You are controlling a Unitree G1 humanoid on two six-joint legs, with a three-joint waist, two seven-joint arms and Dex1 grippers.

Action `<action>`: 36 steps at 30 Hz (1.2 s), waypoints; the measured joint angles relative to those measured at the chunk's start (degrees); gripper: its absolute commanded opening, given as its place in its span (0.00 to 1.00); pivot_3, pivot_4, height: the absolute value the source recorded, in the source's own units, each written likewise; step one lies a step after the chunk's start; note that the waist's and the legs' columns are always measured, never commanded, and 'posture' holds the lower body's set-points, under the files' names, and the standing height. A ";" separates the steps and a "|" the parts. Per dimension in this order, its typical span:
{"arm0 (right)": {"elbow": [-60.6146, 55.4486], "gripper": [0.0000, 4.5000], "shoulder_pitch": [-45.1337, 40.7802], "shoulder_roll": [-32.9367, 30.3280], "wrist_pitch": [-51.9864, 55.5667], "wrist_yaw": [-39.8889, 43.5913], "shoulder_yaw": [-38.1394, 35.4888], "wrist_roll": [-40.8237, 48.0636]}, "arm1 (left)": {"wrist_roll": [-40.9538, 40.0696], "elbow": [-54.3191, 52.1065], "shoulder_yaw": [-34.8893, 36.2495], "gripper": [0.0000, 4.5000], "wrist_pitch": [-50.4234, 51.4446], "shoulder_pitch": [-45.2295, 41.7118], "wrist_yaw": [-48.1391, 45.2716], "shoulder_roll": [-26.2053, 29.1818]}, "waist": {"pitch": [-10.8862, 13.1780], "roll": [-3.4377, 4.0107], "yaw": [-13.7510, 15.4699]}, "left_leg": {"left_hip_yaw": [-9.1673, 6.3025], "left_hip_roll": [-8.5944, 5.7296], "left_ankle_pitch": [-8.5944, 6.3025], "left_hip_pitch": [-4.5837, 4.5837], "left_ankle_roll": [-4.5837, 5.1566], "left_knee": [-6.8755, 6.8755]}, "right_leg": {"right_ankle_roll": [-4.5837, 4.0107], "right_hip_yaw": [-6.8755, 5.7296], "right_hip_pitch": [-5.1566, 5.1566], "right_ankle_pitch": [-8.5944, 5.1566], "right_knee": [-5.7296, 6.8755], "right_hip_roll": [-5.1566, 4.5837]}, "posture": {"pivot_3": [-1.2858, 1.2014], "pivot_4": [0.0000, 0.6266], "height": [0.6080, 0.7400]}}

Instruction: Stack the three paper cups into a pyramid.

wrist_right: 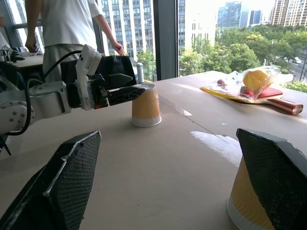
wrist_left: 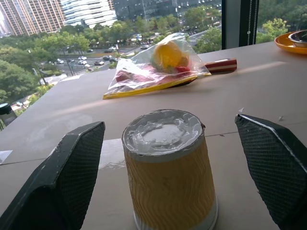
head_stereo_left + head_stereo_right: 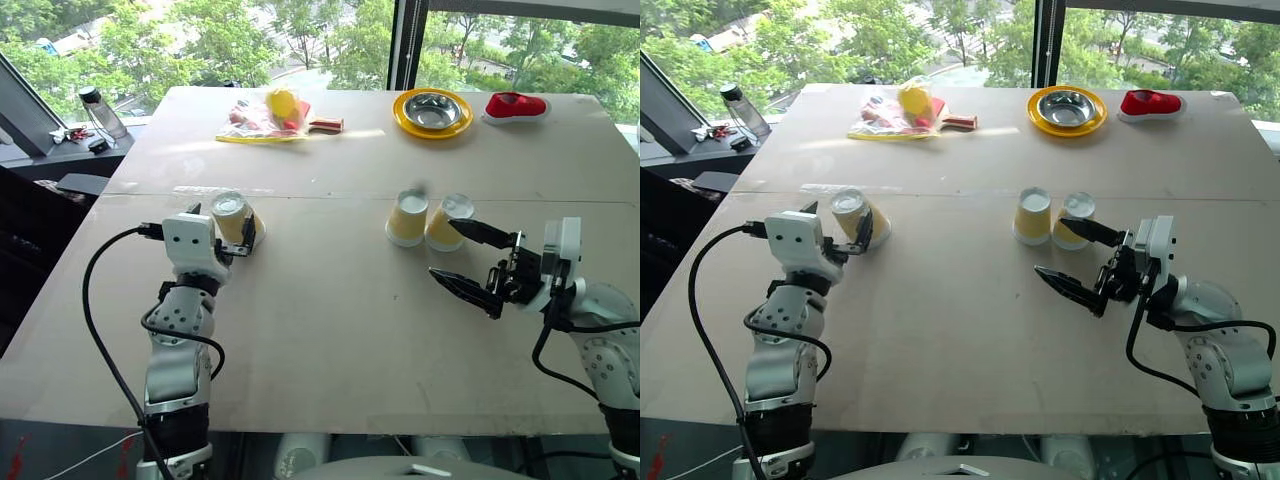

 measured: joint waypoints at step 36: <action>-0.53 1.00 4.68 0.96 -3.65 -3.23 -3.76 -1.70 | -8.65 20.93 -7.88 0.48 -2.47 -33.09 -21.06 8.17 | 0.03 -0.05 -0.01 | -0.07 -0.15 0.14 -0.12 -0.24 0.02 | 0.01 -0.14 -0.01 0.00 -0.02 -0.01 | 0.52 0.24 1.00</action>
